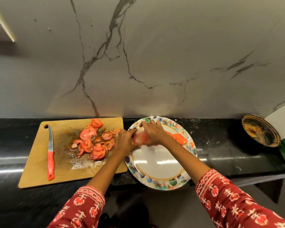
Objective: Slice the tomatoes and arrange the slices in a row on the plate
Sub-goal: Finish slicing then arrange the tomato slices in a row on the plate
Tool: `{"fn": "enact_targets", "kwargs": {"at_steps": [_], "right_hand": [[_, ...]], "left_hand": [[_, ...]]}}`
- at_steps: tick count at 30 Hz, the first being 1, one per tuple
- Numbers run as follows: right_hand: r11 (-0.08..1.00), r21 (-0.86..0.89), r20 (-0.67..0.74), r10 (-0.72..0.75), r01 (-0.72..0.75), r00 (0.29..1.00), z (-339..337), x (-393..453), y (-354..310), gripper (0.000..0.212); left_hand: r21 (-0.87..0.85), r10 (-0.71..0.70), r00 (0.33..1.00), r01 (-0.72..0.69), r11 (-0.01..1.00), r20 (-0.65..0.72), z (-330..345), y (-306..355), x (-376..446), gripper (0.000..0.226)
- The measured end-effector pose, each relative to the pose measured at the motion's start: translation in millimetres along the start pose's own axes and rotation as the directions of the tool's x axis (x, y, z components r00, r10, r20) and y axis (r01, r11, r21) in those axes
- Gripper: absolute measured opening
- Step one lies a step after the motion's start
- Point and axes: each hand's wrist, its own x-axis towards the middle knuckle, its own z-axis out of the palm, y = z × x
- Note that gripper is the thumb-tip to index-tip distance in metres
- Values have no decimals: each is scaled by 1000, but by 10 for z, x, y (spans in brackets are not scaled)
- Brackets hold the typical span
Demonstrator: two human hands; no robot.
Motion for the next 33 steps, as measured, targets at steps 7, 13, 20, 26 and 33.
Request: {"fn": "enact_targets", "kwargs": {"at_steps": [7, 13, 20, 26, 33], "right_hand": [[1000, -2, 58, 5, -5, 998, 12, -37, 34, 78], [1000, 25, 35, 2, -2, 999, -45, -96, 114, 79], [991, 125, 13, 44, -45, 999, -96, -165, 276, 82], [979, 191, 23, 66, -69, 998, -84, -161, 235, 77], [955, 296, -88, 50, -22, 995, -81, 74, -156, 60]], "left_hand": [[-19, 5, 1000, -6, 1000, -17, 30, 52, -27, 76], [-59, 11, 1000, -12, 998, -23, 77, 75, -2, 75], [-94, 9, 1000, -11, 996, -23, 114, 33, 22, 80], [-122, 2, 998, -9, 993, -56, 63, -73, 4, 79], [-235, -43, 947, -35, 971, -319, -222, -354, -188, 52]]}}
